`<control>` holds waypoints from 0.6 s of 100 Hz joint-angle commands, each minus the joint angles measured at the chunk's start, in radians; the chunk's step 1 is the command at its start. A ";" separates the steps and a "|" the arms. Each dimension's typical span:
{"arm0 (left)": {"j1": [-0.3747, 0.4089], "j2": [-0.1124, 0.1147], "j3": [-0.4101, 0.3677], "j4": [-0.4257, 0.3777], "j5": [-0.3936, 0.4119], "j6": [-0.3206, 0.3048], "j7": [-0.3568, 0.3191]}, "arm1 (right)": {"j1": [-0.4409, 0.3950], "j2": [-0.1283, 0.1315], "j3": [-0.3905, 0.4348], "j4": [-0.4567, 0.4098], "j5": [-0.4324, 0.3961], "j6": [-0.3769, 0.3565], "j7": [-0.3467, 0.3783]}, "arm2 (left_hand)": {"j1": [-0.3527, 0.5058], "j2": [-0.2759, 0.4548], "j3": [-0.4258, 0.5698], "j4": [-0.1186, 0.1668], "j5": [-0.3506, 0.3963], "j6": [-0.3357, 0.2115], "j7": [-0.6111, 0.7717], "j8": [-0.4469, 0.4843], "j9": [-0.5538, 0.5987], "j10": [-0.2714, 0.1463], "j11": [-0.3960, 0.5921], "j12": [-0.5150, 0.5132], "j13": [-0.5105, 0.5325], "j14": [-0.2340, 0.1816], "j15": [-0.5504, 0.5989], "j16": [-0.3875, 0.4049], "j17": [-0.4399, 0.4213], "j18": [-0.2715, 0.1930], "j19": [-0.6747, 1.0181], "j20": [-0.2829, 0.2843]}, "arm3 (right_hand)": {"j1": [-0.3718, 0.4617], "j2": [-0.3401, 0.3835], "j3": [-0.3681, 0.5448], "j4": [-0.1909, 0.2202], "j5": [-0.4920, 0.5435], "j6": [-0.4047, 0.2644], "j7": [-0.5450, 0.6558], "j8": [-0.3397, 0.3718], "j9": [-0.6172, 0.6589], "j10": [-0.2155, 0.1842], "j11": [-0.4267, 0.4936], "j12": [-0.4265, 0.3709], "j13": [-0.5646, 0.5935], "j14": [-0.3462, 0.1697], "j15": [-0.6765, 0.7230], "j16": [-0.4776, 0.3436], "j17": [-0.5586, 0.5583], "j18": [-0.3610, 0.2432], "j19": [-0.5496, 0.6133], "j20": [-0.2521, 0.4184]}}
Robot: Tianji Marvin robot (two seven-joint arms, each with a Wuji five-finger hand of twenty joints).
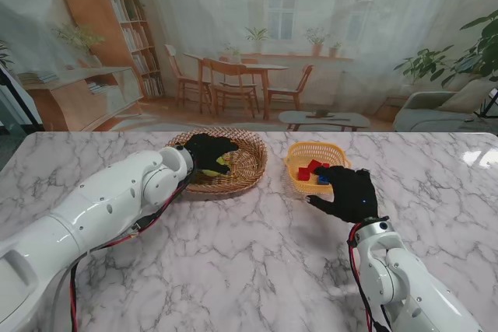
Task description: Sort the blocks and the balls into two baskets
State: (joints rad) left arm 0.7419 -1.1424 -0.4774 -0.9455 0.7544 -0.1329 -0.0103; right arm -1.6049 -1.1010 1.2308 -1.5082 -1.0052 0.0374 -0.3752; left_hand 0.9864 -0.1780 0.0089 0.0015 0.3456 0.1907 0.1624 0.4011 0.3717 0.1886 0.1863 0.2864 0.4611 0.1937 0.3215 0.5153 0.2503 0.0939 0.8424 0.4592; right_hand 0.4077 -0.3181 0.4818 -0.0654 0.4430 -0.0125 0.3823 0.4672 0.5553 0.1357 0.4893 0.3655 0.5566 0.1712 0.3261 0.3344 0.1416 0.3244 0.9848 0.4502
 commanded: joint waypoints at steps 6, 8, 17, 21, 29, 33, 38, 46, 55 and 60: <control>-0.007 0.001 -0.004 -0.006 0.003 -0.003 -0.013 | 0.000 0.000 -0.002 0.004 -0.003 0.005 0.000 | -0.003 0.040 -0.009 0.026 -0.017 0.018 -0.020 -0.011 -0.039 0.018 -0.014 -0.015 -0.021 0.024 -0.018 -0.013 -0.008 -0.003 -0.012 -0.013 | 0.013 0.034 -0.013 0.025 -0.028 0.014 -0.021 0.021 -0.028 0.016 -0.005 0.003 -0.022 0.009 -0.040 0.007 -0.020 0.027 -0.016 0.014; -0.007 0.002 -0.006 -0.007 0.004 -0.003 -0.013 | 0.000 0.000 -0.002 0.003 -0.003 0.006 0.001 | -0.003 0.040 -0.009 0.026 -0.016 0.019 -0.019 -0.011 -0.038 0.018 -0.013 -0.014 -0.021 0.025 -0.017 -0.013 -0.009 -0.003 -0.011 -0.013 | 0.013 0.034 -0.014 0.024 -0.026 0.014 -0.021 0.021 -0.027 0.016 -0.005 0.003 -0.024 0.010 -0.041 0.007 -0.020 0.026 -0.016 0.014; 0.001 0.008 -0.022 -0.024 0.014 -0.009 -0.016 | -0.002 -0.001 -0.001 0.000 -0.002 0.007 0.001 | -0.002 0.042 -0.009 0.026 -0.010 0.019 -0.017 -0.010 -0.032 0.016 -0.006 -0.011 -0.019 0.024 -0.014 -0.014 -0.010 -0.002 -0.009 -0.013 | 0.013 0.033 -0.014 0.024 -0.027 0.013 -0.021 0.021 -0.027 0.015 -0.005 0.003 -0.023 0.009 -0.041 0.007 -0.020 0.026 -0.016 0.014; 0.007 0.013 -0.035 -0.036 0.023 -0.012 -0.017 | -0.003 -0.001 0.000 -0.001 -0.002 0.007 0.001 | -0.004 0.046 -0.010 0.025 -0.007 0.020 -0.016 -0.010 -0.028 0.016 -0.002 -0.009 -0.019 0.025 -0.013 -0.014 -0.010 0.001 -0.009 -0.013 | 0.012 0.034 -0.014 0.024 -0.026 0.013 -0.021 0.021 -0.027 0.016 -0.005 0.003 -0.024 0.010 -0.041 0.007 -0.020 0.026 -0.016 0.014; 0.029 0.025 -0.075 -0.074 0.046 -0.022 -0.022 | -0.004 -0.001 0.000 -0.001 -0.003 0.007 0.000 | -0.026 0.060 -0.017 0.021 0.009 0.014 -0.008 -0.006 -0.008 0.006 0.005 -0.005 -0.015 0.027 -0.012 -0.016 -0.019 0.019 -0.007 -0.011 | 0.012 0.034 -0.013 0.024 -0.027 0.013 -0.021 0.021 -0.027 0.016 -0.005 0.003 -0.022 0.010 -0.041 0.007 -0.021 0.026 -0.017 0.014; 0.043 0.033 -0.100 -0.099 0.060 -0.027 -0.032 | -0.004 -0.001 0.000 -0.001 -0.003 0.006 0.000 | -0.054 0.078 -0.022 0.015 0.021 0.007 -0.001 0.000 -0.003 0.001 -0.001 -0.005 -0.020 0.026 -0.021 -0.021 -0.038 0.043 -0.010 -0.007 | 0.013 0.033 -0.013 0.024 -0.026 0.013 -0.020 0.021 -0.027 0.016 -0.005 0.003 -0.023 0.010 -0.041 0.007 -0.020 0.026 -0.016 0.014; 0.064 0.043 -0.135 -0.131 0.084 -0.036 -0.038 | -0.004 -0.001 0.000 -0.002 -0.003 0.006 0.000 | -0.080 0.104 -0.025 0.008 0.029 0.000 0.001 0.005 0.008 -0.005 -0.009 -0.004 -0.020 0.022 -0.030 -0.025 -0.056 0.066 -0.014 -0.001 | 0.013 0.033 -0.013 0.024 -0.025 0.013 -0.020 0.021 -0.027 0.016 -0.005 0.003 -0.025 0.010 -0.042 0.007 -0.020 0.026 -0.016 0.014; 0.108 0.056 -0.204 -0.190 0.117 -0.052 -0.042 | -0.004 0.000 0.000 -0.001 -0.003 0.005 0.002 | -0.097 0.125 -0.026 0.004 0.070 -0.017 0.018 0.018 0.038 -0.012 -0.011 0.002 -0.016 0.020 -0.042 -0.028 -0.075 0.091 -0.024 0.007 | 0.012 0.034 -0.013 0.024 -0.024 0.012 -0.020 0.021 -0.027 0.015 -0.005 0.003 -0.024 0.010 -0.042 0.007 -0.020 0.027 -0.016 0.014; 0.166 0.067 -0.287 -0.260 0.155 -0.078 -0.036 | -0.004 0.000 0.000 -0.001 -0.004 0.005 0.003 | -0.105 0.133 -0.027 0.001 0.094 -0.028 0.026 0.028 0.063 -0.016 -0.013 0.009 -0.008 0.019 -0.050 -0.029 -0.085 0.108 -0.031 0.013 | 0.012 0.034 -0.013 0.024 -0.024 0.012 -0.020 0.021 -0.028 0.016 -0.006 0.003 -0.026 0.010 -0.042 0.007 -0.019 0.026 -0.016 0.014; 0.200 0.072 -0.332 -0.300 0.174 -0.095 -0.030 | -0.003 0.000 0.000 -0.001 -0.004 0.004 0.003 | -0.109 0.136 -0.028 0.000 0.118 -0.038 0.031 0.042 0.074 -0.017 -0.026 0.019 0.000 0.020 -0.060 -0.029 -0.087 0.115 -0.040 0.023 | 0.012 0.034 -0.013 0.024 -0.023 0.013 -0.020 0.021 -0.027 0.017 -0.006 0.003 -0.026 0.011 -0.043 0.007 -0.018 0.024 -0.015 0.015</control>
State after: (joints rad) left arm 0.9244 -1.0849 -0.8031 -1.2168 0.9243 -0.2159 -0.0466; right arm -1.6054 -1.1011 1.2313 -1.5091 -1.0060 0.0385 -0.3744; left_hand 0.9074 -0.0758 -0.0080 0.0015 0.4219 0.1751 0.1818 0.4249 0.4253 0.1793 0.1857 0.2874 0.4608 0.2001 0.2938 0.4925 0.1834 0.1767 0.8310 0.4576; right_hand 0.4077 -0.3181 0.4818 -0.0652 0.4430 -0.0125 0.3821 0.4672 0.5553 0.1357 0.4893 0.3655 0.5566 0.1712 0.3261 0.3344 0.1414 0.3245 0.9848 0.4503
